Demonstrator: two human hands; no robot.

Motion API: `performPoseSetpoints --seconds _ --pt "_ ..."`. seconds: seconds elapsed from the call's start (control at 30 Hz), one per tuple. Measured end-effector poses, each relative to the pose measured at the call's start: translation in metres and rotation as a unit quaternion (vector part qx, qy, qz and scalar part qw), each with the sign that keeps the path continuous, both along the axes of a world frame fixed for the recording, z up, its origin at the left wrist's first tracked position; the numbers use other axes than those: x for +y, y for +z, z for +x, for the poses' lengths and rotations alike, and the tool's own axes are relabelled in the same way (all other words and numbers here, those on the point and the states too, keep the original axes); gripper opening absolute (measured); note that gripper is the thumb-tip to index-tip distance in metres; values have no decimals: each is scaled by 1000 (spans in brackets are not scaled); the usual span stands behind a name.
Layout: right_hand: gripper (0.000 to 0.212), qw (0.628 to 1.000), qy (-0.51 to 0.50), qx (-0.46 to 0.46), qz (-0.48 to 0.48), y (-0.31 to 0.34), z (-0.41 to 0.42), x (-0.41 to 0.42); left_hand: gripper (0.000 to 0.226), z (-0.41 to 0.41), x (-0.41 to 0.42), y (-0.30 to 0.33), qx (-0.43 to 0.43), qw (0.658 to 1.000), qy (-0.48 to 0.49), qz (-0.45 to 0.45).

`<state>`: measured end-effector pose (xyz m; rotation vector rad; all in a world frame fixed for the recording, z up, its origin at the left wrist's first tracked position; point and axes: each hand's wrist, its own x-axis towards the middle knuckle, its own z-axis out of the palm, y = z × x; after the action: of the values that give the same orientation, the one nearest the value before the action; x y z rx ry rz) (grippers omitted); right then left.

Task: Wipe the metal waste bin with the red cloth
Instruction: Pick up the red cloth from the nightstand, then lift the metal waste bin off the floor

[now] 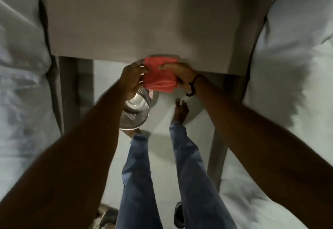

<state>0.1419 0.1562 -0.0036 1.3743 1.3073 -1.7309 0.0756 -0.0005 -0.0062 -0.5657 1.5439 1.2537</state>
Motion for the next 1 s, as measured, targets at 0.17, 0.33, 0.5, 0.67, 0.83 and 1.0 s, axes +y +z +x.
performPoseSetpoints --seconds 0.17,0.33,0.5,0.67,0.83,1.0 --pt "49 998 2 -61 19 -33 55 -13 29 55 -40 -54 9 991 -13 -133" --pt "40 987 89 -73 110 -117 101 -27 41 97 -49 -135 44 965 20 -256" --pt "44 988 32 -85 121 -177 138 -42 42 124 -44 -180 152 934 39 -321" --pt "62 983 41 -101 150 -187 156 -53 14 143 -26 -182 222 923 7 -316" --pt "25 983 16 -65 171 -152 152 -54 32 136 -37 -151 223 925 -48 -303" --pt "14 985 7 19 173 -134 142 -55 14 147 -99 -109 184 965 11 -184"
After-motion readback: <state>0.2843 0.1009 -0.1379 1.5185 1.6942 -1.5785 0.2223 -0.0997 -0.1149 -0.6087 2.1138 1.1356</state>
